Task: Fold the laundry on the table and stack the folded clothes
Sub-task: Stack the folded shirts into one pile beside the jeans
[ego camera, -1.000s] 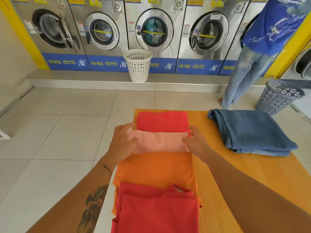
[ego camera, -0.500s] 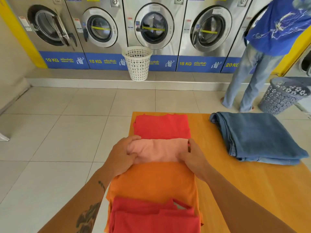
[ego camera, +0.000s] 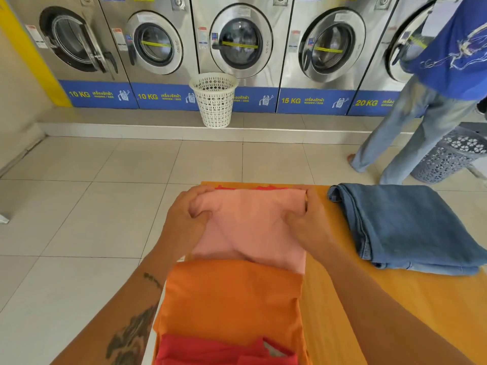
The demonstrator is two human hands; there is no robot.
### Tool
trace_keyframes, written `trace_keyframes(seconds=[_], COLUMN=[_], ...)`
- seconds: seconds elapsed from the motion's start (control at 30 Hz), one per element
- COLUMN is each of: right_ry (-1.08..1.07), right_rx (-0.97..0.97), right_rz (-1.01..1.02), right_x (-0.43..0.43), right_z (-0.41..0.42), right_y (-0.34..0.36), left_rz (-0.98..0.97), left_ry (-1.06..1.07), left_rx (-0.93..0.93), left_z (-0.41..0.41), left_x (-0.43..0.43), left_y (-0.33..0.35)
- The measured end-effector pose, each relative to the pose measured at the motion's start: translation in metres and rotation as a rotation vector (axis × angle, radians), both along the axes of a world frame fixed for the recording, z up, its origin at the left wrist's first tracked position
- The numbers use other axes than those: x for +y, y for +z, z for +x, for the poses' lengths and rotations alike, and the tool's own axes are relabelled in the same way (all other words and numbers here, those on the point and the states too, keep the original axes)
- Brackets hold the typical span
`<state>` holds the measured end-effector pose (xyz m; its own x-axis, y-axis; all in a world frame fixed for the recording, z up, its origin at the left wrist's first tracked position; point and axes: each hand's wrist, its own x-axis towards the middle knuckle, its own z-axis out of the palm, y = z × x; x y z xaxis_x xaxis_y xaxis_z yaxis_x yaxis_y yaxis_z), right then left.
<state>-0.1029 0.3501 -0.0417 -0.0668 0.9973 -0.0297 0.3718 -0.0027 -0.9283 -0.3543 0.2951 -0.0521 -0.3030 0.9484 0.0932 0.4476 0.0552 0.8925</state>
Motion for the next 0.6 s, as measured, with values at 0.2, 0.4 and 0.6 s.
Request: trace_keyframes(seconds=[0.2,0.4,0.6], right_ry=[0.005,0.065,0.044], right_rx=[-0.102,-0.308,-0.340], right_rz=[-0.139,-0.115,0.030], right_x=[0.069,0.057,0.071], right_z=[0.004,-0.001,-0.011], right_y=[-0.009,-0.059,-0.058], left_rz=[-0.097,-0.156,0.066], left_ry=[-0.032,-0.004,0.109], left_rx=[0.054,0.297,0.371], left_z=[0.004,0.015,0.017], left_x=[0.065,0.078,0.079], left_y=[-0.011,-0.060,-0.061])
